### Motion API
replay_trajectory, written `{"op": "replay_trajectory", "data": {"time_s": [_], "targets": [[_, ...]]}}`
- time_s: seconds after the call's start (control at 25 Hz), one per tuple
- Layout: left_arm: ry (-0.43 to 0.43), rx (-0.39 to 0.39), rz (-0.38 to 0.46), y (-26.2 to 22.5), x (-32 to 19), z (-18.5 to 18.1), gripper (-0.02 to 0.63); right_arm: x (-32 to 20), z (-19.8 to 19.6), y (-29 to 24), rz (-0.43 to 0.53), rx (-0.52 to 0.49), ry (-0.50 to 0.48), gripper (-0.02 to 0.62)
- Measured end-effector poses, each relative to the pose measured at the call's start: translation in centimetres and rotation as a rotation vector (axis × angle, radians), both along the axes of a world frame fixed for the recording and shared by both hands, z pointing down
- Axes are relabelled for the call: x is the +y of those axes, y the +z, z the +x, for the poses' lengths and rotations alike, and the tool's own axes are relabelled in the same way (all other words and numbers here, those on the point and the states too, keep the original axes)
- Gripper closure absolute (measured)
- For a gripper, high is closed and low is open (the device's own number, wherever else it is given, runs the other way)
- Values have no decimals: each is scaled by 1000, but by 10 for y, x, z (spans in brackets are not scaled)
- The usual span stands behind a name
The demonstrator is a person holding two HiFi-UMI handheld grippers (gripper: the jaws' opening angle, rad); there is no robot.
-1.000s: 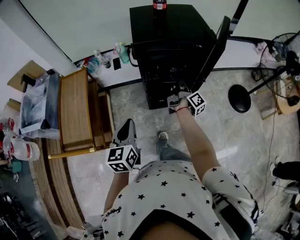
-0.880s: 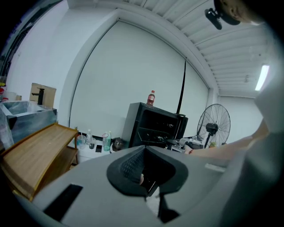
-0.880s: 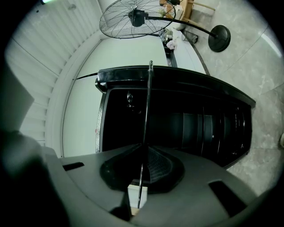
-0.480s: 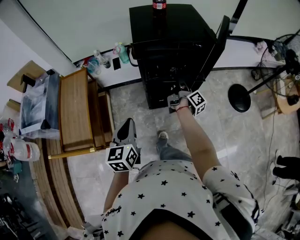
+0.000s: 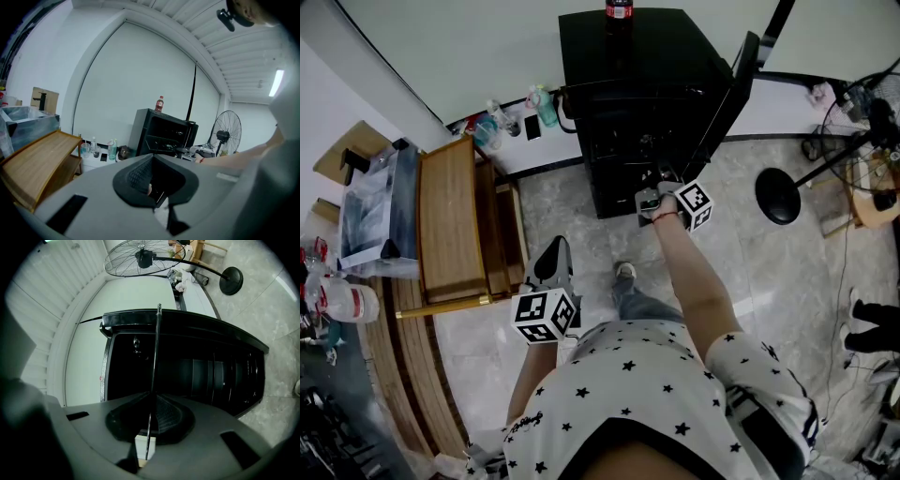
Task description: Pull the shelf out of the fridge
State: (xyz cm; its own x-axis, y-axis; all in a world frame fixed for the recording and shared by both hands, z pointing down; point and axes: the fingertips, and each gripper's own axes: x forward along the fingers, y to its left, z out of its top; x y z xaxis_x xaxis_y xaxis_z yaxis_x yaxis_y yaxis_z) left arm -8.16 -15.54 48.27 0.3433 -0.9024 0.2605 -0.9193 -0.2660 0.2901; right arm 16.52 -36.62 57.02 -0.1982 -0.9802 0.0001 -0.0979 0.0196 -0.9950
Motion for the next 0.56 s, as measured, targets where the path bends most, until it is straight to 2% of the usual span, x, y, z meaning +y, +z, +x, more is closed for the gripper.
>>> {"op": "replay_trajectory", "data": {"time_s": [0.56], "targets": [[2,4,0,1,-3,2,594,-3,1,1,-3,-6,-3,577]]}}
